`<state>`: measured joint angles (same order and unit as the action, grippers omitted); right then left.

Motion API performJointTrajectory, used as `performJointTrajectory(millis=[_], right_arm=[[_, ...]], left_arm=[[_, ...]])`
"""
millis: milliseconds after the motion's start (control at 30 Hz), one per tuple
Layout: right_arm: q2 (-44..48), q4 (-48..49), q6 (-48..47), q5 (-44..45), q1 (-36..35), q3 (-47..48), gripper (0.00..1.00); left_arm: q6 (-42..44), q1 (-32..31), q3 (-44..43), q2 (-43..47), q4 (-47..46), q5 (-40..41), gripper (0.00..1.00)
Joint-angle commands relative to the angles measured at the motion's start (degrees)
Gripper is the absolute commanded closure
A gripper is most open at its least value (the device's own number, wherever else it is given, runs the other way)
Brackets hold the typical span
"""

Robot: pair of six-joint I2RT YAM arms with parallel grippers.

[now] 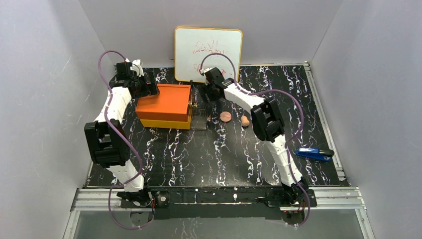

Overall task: Organize the makeup
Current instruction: Pick up the makeup tool from the center of the board.

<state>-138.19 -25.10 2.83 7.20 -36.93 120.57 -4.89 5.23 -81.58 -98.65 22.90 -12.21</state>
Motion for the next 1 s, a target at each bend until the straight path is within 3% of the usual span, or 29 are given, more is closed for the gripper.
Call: performJointTrajectory(millis=[0, 333, 667, 967], right_arm=[[1.0, -2.4, 3.1, 0.1, -0.1, 2.4, 0.15], [1.9, 1.2, 7.1, -4.9, -0.2, -2.1, 0.16], [8.6, 18.1, 18.0, -20.6, -0.2, -14.1, 0.17], [7.6, 21.5, 21.4, -24.5, -0.2, -12.3, 0.17]], left_arm=[[2.4, -0.6, 2.9, -2.7, 10.3, 0.7, 0.04], [2.3, -0.5, 3.6, -3.1, 9.4, 0.1, 0.04], [2.3, -0.1, 3.9, -2.4, 9.3, -0.6, 0.04], [2.2, 0.2, 4.1, -1.9, 9.2, -0.7, 0.04]])
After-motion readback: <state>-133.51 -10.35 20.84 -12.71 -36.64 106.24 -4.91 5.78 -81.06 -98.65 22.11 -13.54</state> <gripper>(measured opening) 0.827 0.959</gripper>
